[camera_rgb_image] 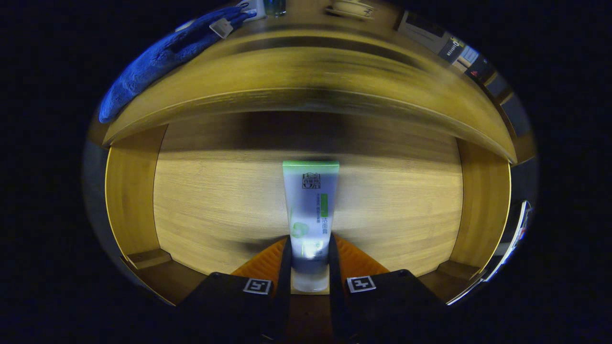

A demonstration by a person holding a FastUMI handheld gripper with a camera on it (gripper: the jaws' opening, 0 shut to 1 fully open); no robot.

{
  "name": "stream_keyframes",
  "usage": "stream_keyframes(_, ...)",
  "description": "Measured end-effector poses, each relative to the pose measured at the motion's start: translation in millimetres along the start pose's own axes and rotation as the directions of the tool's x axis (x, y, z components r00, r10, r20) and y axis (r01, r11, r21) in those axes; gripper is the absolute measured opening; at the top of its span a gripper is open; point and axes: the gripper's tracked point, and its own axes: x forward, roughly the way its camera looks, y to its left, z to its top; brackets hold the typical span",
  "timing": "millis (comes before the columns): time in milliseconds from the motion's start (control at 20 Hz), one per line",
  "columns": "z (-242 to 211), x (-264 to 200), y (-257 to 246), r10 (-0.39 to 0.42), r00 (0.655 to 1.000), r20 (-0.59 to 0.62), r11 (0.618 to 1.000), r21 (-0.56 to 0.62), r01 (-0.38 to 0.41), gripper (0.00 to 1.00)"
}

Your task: Pull open the drawer, take out the items inside it, and place them on the countertop above the cabinet.

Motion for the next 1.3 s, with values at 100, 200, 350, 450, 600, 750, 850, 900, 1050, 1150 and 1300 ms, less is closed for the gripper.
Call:
stream_keyframes(100,3.3,-24.4,7.6,0.012,1.000,0.013,1.000,0.014,-0.012,0.47)
stream_keyframes(200,10.3,-54.6,12.7,0.016,0.999,0.036,1.000,0.022,-0.017,0.45)
stream_keyframes(350,5.3,-56.4,13.0,0.014,0.997,0.070,0.999,0.033,-0.017,0.44)
stream_keyframes(450,9.4,-72.3,16.5,0.008,0.996,0.094,0.999,0.040,-0.012,0.43)
stream_keyframes(600,15.0,-84.7,13.3,-0.001,0.992,0.124,0.999,0.053,-0.006,0.43)
stream_keyframes(750,20.6,-121.7,6.3,-0.002,0.987,0.160,0.999,0.052,-0.007,0.43)
stream_keyframes(850,31.7,-144.0,3.0,-0.007,0.982,0.188,0.999,0.037,0.000,0.43)
stream_keyframes(900,40.2,-152.4,0.7,-0.014,0.978,0.207,0.999,0.034,0.007,0.43)
stream_keyframes(1050,68.1,-171.6,-3.6,-0.019,0.968,0.250,0.999,0.036,0.011,0.43)
stream_keyframes(1150,90.3,-177.7,-4.4,-0.018,0.961,0.275,0.999,0.049,0.005,0.43)
stream_keyframes(1300,124.1,-180.4,-8.9,-0.024,0.955,0.297,0.998,0.065,0.005,0.43)
